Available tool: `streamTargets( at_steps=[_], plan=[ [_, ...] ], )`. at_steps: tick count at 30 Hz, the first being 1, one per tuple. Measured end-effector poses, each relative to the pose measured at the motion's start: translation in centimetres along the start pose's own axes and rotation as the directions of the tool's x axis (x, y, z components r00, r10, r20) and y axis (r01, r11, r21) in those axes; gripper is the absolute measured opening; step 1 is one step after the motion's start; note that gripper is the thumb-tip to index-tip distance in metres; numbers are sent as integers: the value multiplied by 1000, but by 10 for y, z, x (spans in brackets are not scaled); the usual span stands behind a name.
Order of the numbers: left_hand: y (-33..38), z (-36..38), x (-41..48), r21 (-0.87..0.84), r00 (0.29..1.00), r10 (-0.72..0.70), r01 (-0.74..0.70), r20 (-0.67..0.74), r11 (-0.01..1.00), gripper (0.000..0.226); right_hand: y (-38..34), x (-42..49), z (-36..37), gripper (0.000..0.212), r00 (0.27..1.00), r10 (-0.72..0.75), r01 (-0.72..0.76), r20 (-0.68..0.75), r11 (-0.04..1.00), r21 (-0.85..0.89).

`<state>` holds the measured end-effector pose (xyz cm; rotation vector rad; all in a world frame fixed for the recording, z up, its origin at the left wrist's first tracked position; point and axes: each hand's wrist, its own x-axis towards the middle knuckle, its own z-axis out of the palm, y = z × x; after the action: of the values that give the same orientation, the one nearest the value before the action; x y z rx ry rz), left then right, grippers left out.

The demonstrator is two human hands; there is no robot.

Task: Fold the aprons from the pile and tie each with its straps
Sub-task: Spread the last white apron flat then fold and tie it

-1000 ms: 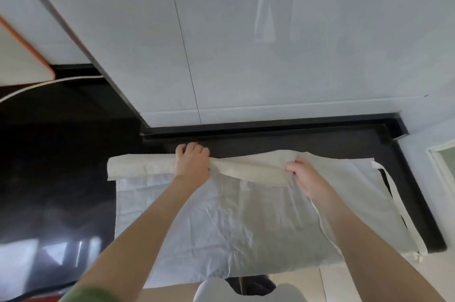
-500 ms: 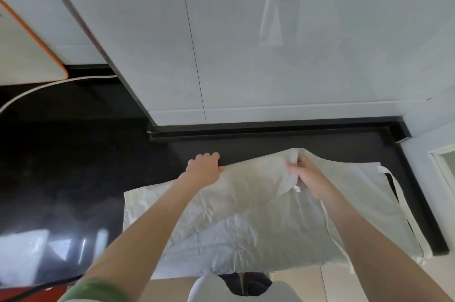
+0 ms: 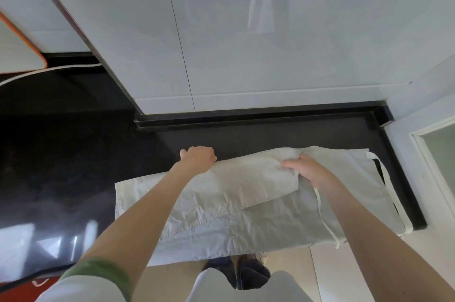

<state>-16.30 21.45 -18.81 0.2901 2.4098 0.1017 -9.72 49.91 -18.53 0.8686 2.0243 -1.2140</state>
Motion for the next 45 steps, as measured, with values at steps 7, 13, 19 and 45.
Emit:
streamTargets(
  at_steps=[7,13,19,45],
  plan=[
    [6,18,-10,268,996,85,-71,-40,961,43,12,-5,-1,33,995,95,-90,9,964,-252],
    [16,33,-12,310,990,101,-67,-96,948,34,21,-8,3,38,987,-106,124,-122,981,150],
    [12,25,-15,236,993,122,-116,-11,965,12,35,-18,-3,71,980,-140,184,139,906,-380],
    [2,18,-17,223,972,-37,91,-232,971,50,-4,-40,-12,53,858,514,-305,-20,478,-824]
  ],
)
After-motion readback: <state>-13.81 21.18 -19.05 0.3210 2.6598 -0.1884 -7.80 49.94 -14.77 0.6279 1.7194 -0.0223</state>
